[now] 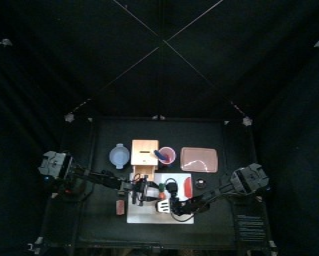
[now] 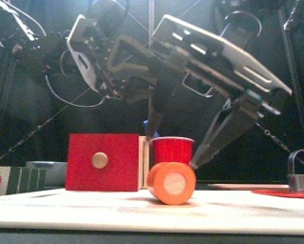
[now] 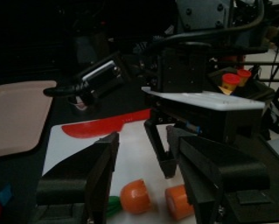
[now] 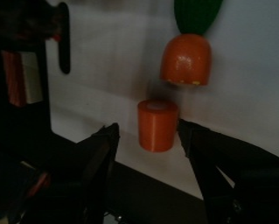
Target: Grasp sushi roll
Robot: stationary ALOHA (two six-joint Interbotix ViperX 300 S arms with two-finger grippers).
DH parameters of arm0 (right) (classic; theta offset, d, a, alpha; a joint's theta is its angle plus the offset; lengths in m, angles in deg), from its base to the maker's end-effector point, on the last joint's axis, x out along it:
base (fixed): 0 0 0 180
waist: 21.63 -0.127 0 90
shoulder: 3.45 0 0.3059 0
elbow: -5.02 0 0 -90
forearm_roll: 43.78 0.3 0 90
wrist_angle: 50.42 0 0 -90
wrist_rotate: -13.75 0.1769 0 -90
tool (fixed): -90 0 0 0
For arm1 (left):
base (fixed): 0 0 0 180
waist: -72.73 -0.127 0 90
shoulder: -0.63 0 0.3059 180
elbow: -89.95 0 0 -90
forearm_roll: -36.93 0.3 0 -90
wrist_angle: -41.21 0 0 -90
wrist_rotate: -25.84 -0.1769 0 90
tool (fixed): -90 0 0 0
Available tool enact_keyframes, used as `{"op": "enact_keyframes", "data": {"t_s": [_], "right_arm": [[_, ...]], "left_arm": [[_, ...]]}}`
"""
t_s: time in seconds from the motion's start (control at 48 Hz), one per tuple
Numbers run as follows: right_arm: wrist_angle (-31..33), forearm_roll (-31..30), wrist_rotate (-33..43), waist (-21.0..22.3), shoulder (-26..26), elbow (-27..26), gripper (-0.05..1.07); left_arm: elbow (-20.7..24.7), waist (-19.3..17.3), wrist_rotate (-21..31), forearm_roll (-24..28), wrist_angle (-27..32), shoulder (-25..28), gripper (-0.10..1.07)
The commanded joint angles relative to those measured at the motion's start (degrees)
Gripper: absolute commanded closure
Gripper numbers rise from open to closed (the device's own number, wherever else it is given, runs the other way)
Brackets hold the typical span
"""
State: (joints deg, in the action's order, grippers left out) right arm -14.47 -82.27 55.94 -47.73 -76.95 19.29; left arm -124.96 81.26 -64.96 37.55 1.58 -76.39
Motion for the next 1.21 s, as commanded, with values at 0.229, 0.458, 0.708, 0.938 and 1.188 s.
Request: {"op": "enact_keyframes", "data": {"t_s": [0.229, 0.458, 0.708, 0.938, 1.188], "right_arm": [[0.7, -26.98, -1.76, -9.4, -13.45, 11.07, 0.13], [0.7, -45.7, -4.31, -7.65, -19.6, 17.93, 0.13], [-0.79, -48.6, -4.22, -5.71, -26.81, 21.45, 0.13], [-0.97, -48.25, -4.39, -4.13, -28.92, 22.5, 0.13], [-2.37, -47.37, -4.75, -1.49, -28.21, 23.82, 0.13]], "left_arm": [[-4.31, 0.44, 0.35, -5.54, -0.26, -11.6, 0.13], [-8.44, 0.97, 0.18, -11.6, 0.18, -16.44, 0.13], [-11.51, 0.53, 0.09, -14.15, 8.17, -21.18, 0.13], [-14.15, -0.62, 0.09, -14.33, 9.58, -26.72, 0.13], [-11.07, -2.72, -1.93, -17.31, 12.39, -27.42, 0.13]]}}
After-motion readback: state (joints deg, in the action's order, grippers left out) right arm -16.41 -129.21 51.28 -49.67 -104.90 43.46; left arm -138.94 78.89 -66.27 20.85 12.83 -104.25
